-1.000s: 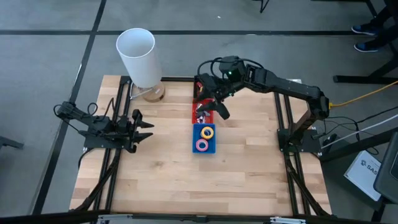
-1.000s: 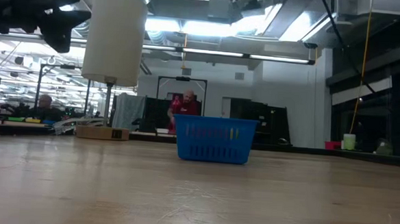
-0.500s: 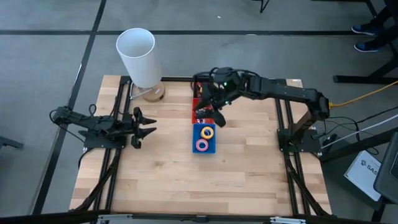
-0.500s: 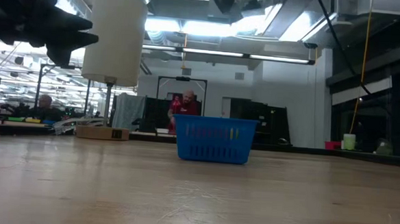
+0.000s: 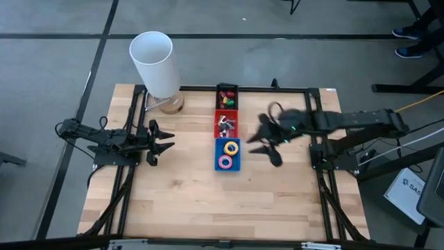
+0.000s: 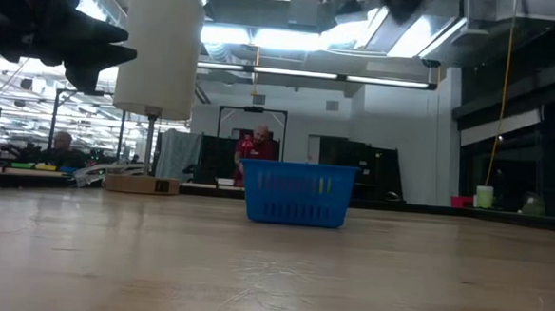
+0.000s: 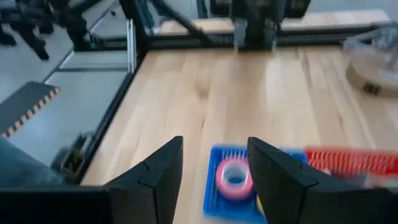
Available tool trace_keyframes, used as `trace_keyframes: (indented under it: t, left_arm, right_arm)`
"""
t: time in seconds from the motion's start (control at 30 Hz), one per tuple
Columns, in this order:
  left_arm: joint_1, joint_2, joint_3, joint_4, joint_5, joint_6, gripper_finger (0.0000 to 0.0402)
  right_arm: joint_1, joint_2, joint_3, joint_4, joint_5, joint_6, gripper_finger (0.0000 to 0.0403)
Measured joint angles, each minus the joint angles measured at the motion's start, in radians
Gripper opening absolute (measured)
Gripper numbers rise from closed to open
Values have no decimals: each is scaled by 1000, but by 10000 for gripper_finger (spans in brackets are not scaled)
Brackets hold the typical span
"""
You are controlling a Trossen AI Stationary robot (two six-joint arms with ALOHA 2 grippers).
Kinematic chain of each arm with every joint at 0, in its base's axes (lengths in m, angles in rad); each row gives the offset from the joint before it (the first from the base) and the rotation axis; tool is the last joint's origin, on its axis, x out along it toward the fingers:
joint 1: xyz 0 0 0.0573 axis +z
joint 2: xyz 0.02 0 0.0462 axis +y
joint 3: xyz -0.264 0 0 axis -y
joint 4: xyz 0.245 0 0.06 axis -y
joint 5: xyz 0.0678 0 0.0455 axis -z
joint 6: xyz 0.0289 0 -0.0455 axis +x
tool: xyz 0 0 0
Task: Pick and place Stapler, Stapler remover, tape
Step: Return to Home Position
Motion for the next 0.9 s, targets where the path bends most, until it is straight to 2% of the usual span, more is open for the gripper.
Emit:
trace_keyframes:
  t: [0.17, 0.33, 0.47, 0.6, 0.77, 0.9]
  left_arm:
    - [0, 0, 0, 0, 0, 0, 172]
    - [0, 0, 0, 0, 0, 0, 171]
    - [0, 0, 0, 0, 0, 0, 173]
    - [0, 0, 0, 0, 0, 0, 172]
    - [0, 0, 0, 0, 0, 0, 169]
    - [0, 0, 0, 0, 0, 0, 172]
  right_arm:
    - [94, -224, -287, 166, 92, 87, 181]
    - [156, -383, -535, 349, 92, 213, 181]
    - [179, -482, -678, 367, 93, 325, 181]
    - [184, -603, -824, 467, 93, 303, 181]
    - [167, -753, -1000, 688, 92, 204, 181]
    - [131, -845, -1077, 732, 92, 158, 181]
